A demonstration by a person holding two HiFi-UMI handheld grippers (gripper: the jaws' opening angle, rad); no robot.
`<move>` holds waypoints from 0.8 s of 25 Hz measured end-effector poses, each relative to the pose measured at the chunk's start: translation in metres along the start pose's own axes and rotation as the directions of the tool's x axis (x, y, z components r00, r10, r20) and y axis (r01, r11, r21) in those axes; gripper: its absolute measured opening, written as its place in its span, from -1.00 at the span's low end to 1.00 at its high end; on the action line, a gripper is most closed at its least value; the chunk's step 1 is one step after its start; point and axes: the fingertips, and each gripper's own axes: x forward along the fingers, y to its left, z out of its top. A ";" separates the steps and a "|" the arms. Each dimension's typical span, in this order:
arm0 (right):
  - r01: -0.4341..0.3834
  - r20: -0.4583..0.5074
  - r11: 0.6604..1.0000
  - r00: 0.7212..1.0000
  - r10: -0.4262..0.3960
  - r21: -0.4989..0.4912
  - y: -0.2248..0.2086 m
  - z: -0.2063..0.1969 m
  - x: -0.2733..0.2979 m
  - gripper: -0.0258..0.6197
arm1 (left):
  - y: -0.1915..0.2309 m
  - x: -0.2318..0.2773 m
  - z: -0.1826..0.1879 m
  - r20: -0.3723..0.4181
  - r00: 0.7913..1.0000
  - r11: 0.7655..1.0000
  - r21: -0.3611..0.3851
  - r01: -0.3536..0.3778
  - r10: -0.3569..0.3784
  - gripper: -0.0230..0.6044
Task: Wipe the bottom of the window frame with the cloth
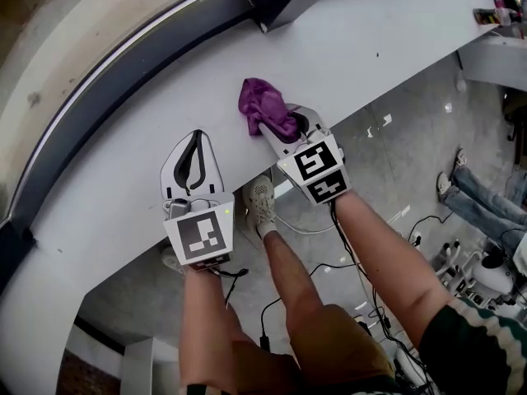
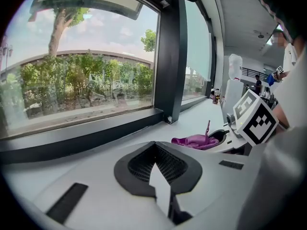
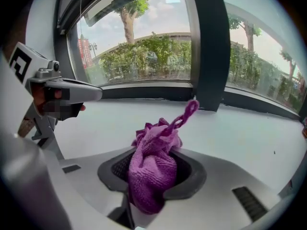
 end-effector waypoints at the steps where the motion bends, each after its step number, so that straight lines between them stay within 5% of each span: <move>1: -0.011 -0.002 1.000 1.000 0.011 -0.010 0.008 0.002 0.003 -0.44 | 0.007 -0.004 -0.002 -0.002 1.000 1.000 -0.004 -0.006 0.006 -0.91; 20: -0.104 -0.036 0.990 0.994 0.101 -0.100 0.181 0.039 0.051 -0.44 | 0.155 -0.118 -0.063 -0.013 0.989 0.985 -0.081 -0.151 0.151 -0.91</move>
